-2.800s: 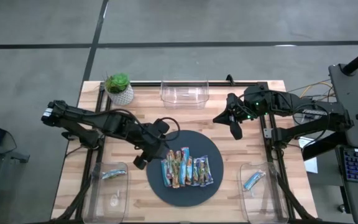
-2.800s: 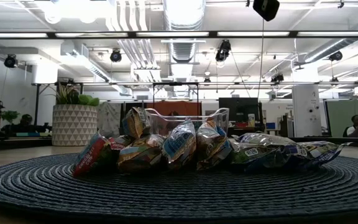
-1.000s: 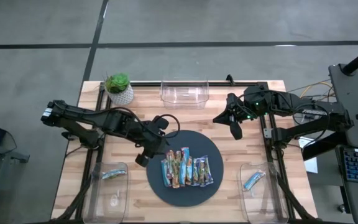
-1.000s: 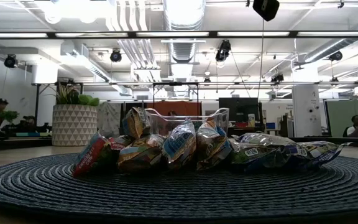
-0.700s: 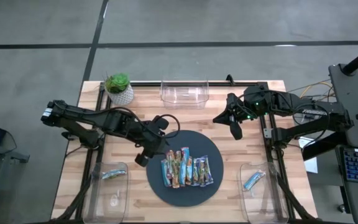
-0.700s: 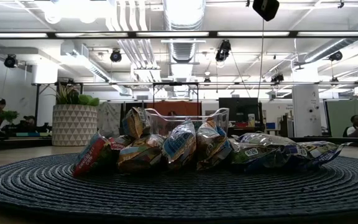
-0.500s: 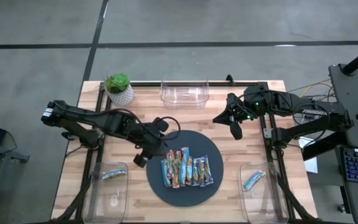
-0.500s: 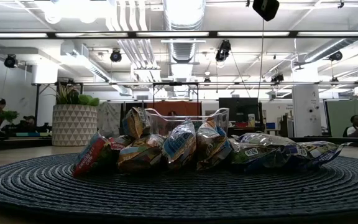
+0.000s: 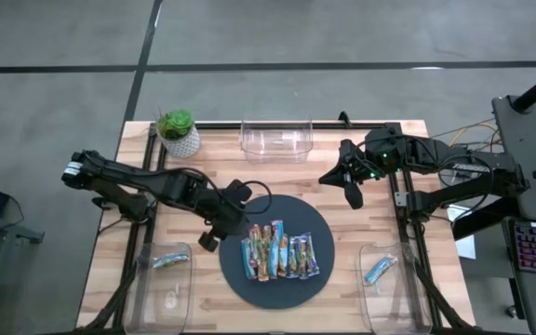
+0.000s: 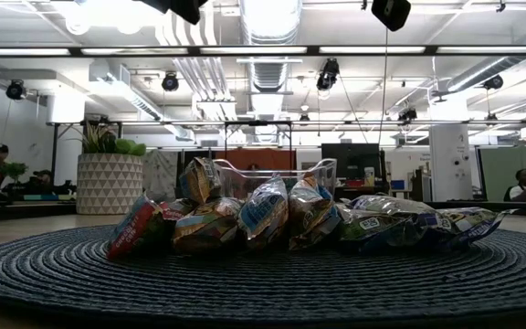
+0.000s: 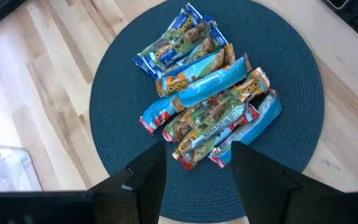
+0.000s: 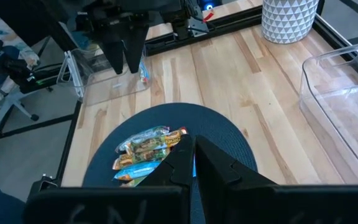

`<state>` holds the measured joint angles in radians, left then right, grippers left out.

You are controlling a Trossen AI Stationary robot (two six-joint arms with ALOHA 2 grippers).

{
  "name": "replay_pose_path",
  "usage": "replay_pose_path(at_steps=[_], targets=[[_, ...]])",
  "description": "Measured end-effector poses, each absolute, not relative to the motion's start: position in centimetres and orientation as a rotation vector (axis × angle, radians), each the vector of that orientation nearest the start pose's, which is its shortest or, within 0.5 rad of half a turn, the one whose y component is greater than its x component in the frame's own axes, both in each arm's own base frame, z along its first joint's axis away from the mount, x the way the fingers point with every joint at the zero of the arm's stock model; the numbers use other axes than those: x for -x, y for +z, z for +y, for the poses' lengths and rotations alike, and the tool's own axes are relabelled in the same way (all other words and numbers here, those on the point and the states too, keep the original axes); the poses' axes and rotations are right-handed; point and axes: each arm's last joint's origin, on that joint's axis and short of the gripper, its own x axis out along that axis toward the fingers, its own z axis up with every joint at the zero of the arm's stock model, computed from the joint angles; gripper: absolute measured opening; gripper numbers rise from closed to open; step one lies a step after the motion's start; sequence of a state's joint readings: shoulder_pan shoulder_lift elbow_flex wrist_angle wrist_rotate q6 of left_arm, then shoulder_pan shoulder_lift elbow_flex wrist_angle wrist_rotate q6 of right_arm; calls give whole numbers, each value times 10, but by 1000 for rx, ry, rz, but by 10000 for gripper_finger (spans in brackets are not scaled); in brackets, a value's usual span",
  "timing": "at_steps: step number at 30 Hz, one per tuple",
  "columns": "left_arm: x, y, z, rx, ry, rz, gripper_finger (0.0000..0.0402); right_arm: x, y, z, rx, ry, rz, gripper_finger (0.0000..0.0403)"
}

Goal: Pick and place Granola Bars by type
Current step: Put the red granola bar into the bottom left transparent bin

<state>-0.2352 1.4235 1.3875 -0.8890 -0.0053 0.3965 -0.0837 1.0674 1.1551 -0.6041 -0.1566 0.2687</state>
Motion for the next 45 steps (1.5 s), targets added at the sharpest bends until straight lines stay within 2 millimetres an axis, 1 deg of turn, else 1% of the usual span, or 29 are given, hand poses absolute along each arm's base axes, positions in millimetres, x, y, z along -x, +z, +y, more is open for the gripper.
replay_pose_path(at_steps=[45], targets=[[-279,336,-68,-491,-416,858,161,-214,367,-13,-327,0,534,8]])
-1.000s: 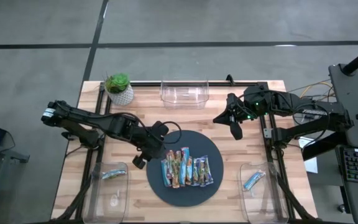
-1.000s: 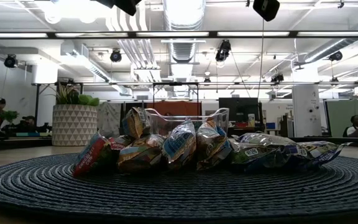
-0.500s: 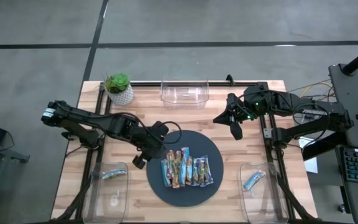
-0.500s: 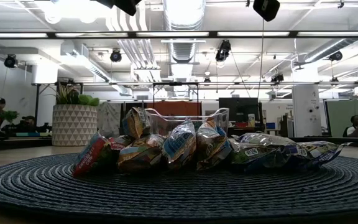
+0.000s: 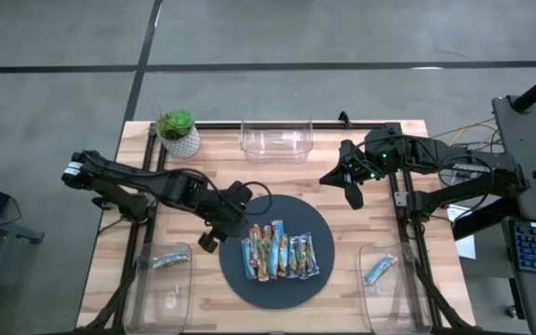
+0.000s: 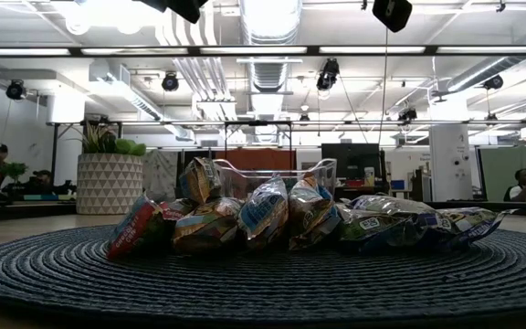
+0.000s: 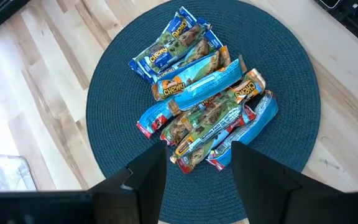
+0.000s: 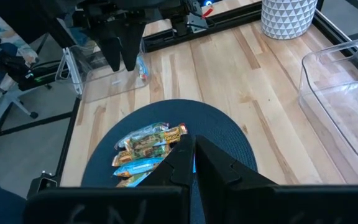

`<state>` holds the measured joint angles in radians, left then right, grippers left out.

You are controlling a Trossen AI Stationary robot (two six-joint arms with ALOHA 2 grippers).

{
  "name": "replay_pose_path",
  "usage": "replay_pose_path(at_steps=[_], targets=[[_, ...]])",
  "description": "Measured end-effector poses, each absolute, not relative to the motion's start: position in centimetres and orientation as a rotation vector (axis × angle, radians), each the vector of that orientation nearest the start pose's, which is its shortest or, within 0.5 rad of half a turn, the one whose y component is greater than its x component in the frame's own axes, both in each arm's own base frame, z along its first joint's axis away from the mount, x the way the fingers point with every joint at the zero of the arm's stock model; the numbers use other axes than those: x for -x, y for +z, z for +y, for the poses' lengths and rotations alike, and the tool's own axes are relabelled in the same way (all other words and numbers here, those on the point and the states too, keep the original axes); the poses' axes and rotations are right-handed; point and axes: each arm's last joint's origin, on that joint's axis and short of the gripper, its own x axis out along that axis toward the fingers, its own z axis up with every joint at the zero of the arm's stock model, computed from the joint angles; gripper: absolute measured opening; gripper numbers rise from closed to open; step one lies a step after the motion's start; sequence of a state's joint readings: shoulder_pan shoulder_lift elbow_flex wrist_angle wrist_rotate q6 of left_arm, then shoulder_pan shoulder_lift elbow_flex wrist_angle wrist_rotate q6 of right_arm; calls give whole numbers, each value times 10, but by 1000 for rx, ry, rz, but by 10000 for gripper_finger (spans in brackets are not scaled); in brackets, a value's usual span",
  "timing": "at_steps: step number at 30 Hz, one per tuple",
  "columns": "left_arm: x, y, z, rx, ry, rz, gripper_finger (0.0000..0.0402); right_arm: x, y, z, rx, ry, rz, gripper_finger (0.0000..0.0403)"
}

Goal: Pick and place Granola Bars by type
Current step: Put the red granola bar into the bottom left transparent bin

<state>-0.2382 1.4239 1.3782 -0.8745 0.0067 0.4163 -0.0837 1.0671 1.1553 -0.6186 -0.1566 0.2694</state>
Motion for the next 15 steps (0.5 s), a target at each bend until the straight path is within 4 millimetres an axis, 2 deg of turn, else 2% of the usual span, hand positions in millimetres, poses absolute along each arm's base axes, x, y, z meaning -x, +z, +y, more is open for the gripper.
replay_pose_path(at_steps=[9,15], targets=[[-277,312,-68,-493,-431,928,161,-214,367,-13,-327,0,535,8],[-279,303,-69,-512,-444,907,161,-214,367,-13,-327,-1,541,8]])
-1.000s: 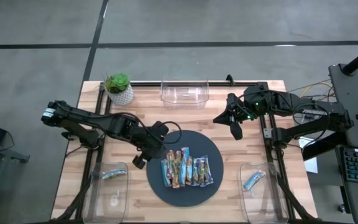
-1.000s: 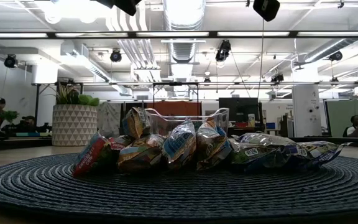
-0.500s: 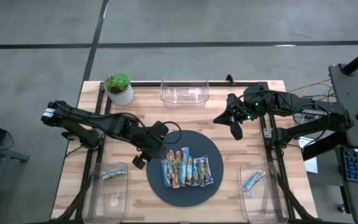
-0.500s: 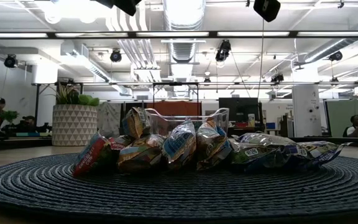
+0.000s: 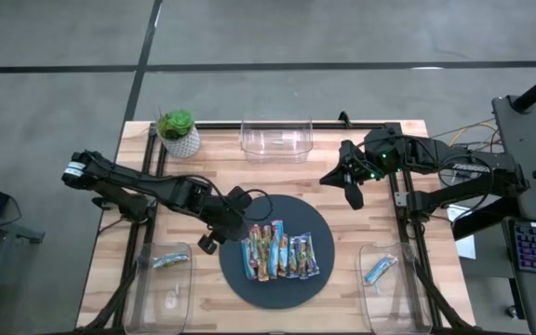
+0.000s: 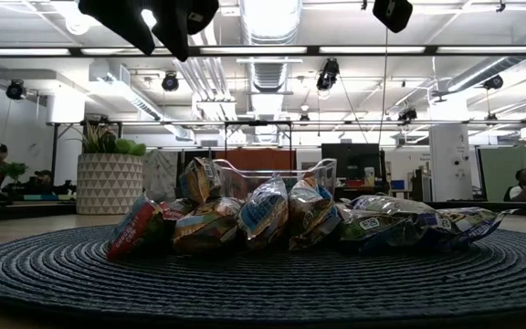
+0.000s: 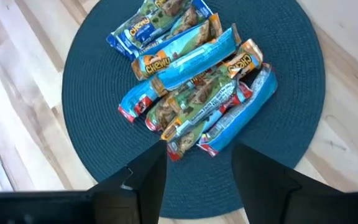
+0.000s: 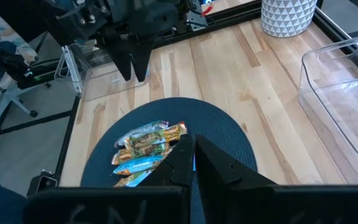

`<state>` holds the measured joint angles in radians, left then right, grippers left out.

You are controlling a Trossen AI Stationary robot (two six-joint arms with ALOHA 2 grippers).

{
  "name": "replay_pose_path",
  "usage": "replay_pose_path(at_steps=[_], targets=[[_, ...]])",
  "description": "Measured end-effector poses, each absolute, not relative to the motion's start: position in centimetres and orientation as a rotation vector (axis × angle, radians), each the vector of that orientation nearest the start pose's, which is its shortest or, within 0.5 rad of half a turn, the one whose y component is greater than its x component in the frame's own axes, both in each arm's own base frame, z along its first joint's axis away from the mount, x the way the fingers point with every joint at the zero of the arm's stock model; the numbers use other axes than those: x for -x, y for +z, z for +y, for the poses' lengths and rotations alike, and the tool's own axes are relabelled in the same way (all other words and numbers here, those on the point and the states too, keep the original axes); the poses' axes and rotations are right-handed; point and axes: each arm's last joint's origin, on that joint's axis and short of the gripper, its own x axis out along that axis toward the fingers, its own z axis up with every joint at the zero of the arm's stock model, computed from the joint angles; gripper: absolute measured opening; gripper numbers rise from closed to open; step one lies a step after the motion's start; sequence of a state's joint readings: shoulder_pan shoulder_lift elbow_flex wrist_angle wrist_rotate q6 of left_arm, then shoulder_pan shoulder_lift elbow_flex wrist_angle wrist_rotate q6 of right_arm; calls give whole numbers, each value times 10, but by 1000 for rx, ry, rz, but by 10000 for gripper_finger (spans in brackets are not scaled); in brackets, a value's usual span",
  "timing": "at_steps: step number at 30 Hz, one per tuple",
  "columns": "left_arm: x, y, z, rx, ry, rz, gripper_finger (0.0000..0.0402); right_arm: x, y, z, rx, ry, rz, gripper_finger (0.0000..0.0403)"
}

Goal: Pick and place Granola Bars by type
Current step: Put the red granola bar into the bottom left transparent bin

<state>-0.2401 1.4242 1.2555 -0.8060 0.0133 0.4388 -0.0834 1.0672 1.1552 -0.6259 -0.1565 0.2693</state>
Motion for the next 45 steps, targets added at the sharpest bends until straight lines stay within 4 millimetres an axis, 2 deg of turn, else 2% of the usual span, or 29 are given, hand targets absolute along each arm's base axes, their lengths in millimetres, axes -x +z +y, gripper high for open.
replay_pose_path(at_steps=[45], targets=[[-281,305,-74,-507,-474,854,161,-214,366,-13,-327,-2,541,8]])
